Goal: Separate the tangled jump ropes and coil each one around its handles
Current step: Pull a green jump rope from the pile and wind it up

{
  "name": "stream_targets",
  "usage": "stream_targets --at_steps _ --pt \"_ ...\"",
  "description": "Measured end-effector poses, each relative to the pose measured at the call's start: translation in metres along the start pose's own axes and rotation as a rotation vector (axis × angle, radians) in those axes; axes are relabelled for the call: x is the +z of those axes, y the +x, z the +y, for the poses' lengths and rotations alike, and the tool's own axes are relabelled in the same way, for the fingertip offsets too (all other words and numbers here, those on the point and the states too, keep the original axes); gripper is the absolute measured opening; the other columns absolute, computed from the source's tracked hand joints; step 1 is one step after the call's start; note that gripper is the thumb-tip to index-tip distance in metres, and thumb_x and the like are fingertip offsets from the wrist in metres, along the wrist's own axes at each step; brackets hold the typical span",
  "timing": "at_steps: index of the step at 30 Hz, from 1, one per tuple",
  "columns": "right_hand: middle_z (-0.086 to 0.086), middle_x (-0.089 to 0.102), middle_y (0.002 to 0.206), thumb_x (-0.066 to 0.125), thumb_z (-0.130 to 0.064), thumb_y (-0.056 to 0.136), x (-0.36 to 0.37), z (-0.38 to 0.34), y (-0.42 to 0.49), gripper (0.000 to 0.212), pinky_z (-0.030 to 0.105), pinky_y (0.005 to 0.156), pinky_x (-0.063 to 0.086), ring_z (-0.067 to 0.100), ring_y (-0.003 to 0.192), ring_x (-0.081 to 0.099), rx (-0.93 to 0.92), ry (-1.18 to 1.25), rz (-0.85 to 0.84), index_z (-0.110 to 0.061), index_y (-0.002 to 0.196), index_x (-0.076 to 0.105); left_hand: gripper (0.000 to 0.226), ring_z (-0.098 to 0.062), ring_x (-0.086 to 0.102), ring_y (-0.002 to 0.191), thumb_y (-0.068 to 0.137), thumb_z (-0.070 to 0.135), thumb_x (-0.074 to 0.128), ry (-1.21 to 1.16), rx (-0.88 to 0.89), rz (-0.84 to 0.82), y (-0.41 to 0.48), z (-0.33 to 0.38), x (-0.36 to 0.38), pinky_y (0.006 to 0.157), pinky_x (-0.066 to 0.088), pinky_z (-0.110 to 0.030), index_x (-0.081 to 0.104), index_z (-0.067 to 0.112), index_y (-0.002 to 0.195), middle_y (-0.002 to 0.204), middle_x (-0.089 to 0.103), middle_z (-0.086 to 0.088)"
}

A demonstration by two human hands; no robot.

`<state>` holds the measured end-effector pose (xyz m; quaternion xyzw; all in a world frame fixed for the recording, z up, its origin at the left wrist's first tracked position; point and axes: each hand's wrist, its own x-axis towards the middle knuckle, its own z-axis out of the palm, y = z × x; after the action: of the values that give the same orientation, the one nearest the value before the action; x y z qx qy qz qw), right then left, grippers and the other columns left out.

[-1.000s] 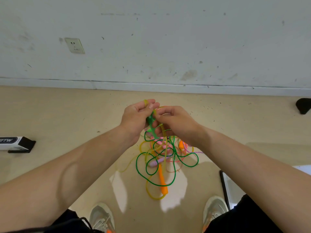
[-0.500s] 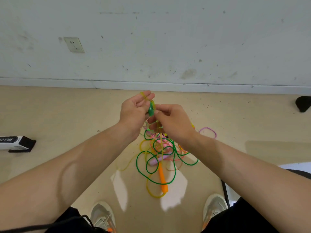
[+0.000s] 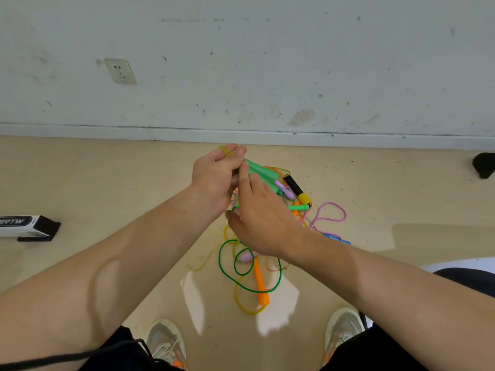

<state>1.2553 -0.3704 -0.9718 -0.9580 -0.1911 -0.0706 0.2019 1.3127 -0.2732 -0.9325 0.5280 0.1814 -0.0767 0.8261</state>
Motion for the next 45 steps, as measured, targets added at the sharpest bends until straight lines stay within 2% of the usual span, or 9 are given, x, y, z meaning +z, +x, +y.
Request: stream_targets --at_steps 6,9,12,16,23,27,32,39,45 --pt "0.019 0.053 0.115 0.055 -0.02 0.083 0.002 -0.003 -0.003 0.076 0.043 0.083 0.048 0.034 0.098 0.054 -0.059 -0.101 0.133 0.011 0.147 0.03 0.028 -0.018 0.066 0.089 0.092 -0.005 0.062 0.016 -0.012 0.001 0.001 0.01 -0.002 0.045 0.044 -0.016 0.061 0.001 0.119 0.116 0.071 -0.008" --pt "0.012 0.055 0.117 0.049 -0.008 0.094 -0.003 -0.008 -0.004 0.054 0.036 0.087 0.042 0.027 0.106 0.054 0.035 0.256 0.127 -0.003 0.146 0.037 0.023 -0.016 0.068 0.086 0.093 -0.005 0.06 -0.025 -0.016 0.009 0.005 0.021 -0.005 0.063 0.058 -0.021 0.062 0.002 0.115 0.112 0.073 -0.008" --pt "-0.005 0.06 0.08 0.04 -0.021 0.106 -0.009 0.0 0.001 0.022 0.029 0.07 0.04 0.01 0.075 0.058 0.236 0.583 0.023 -0.016 0.119 0.056 0.017 -0.013 0.072 0.085 0.094 -0.003 0.06 -0.07 -0.021 -0.041 0.01 0.028 -0.01 0.081 0.06 -0.029 0.061 0.004 0.109 0.104 0.074 -0.005" --pt "0.0 0.044 0.06 0.045 -0.027 0.106 -0.019 0.031 0.009 0.035 0.026 0.056 0.031 0.01 0.054 0.039 0.35 0.9 -0.169 -0.014 0.08 0.065 0.022 -0.016 0.073 0.093 0.096 -0.002 0.055 -0.047 -0.038 -0.22 0.01 0.038 -0.02 0.079 0.061 -0.029 0.06 0.001 0.117 0.102 0.075 -0.004" --pt "-0.002 0.05 0.065 0.06 -0.015 0.095 -0.039 0.067 0.016 0.021 0.028 0.058 0.029 0.012 0.058 0.039 0.474 1.171 -0.335 -0.019 0.079 0.072 0.036 -0.025 0.072 0.104 0.08 0.004 0.063 0.399 -0.029 -0.565 0.0 0.047 -0.035 0.086 0.059 -0.033 0.065 0.005 0.117 0.111 0.075 -0.006" --pt "0.0 0.047 0.063 0.066 -0.021 0.09 -0.041 0.063 0.019 0.028 0.029 0.058 0.026 0.012 0.057 0.036 0.466 1.154 -0.296 -0.021 0.063 0.07 0.031 -0.019 0.073 0.097 0.087 -0.004 0.065 0.611 0.092 -0.546 0.0 0.046 -0.035 0.074 0.059 -0.026 0.067 0.007 0.116 0.109 0.076 -0.007" --pt "-0.003 0.049 0.058 0.065 -0.014 0.092 -0.039 0.06 0.02 0.026 0.028 0.055 0.028 0.011 0.051 0.037 0.455 1.034 -0.187 -0.019 0.067 0.075 0.033 -0.008 0.072 0.095 0.087 0.001 0.071 0.819 0.195 -0.535 -0.002 0.043 -0.037 0.067 0.055 -0.019 0.068 0.012 0.118 0.108 0.076 0.002" --pt "-0.003 0.052 0.057 0.069 -0.025 0.089 -0.037 0.051 0.02 0.02 0.03 0.056 0.035 0.011 0.053 0.042 0.464 0.794 -0.081 -0.012 0.075 0.077 0.037 -0.003 0.072 0.078 0.084 -0.001 0.074 0.993 0.266 -0.507 -0.005 0.039 -0.037 0.073 0.062 -0.033 0.069 0.017 0.116 0.106 0.076 0.006" --pt "-0.013 0.049 0.044 0.072 -0.031 0.089 -0.037 0.044 0.017 0.024 0.015 0.043 0.032 0.003 0.042 0.043 0.443 0.565 -0.013 -0.021 0.067 0.07 0.039 0.013 0.065 0.07 0.082 -0.005 0.074 1.132 0.337 -0.532 -0.004 0.034 -0.036 0.077 0.061 -0.032 0.07 0.009 0.118 0.1 0.075 0.011"
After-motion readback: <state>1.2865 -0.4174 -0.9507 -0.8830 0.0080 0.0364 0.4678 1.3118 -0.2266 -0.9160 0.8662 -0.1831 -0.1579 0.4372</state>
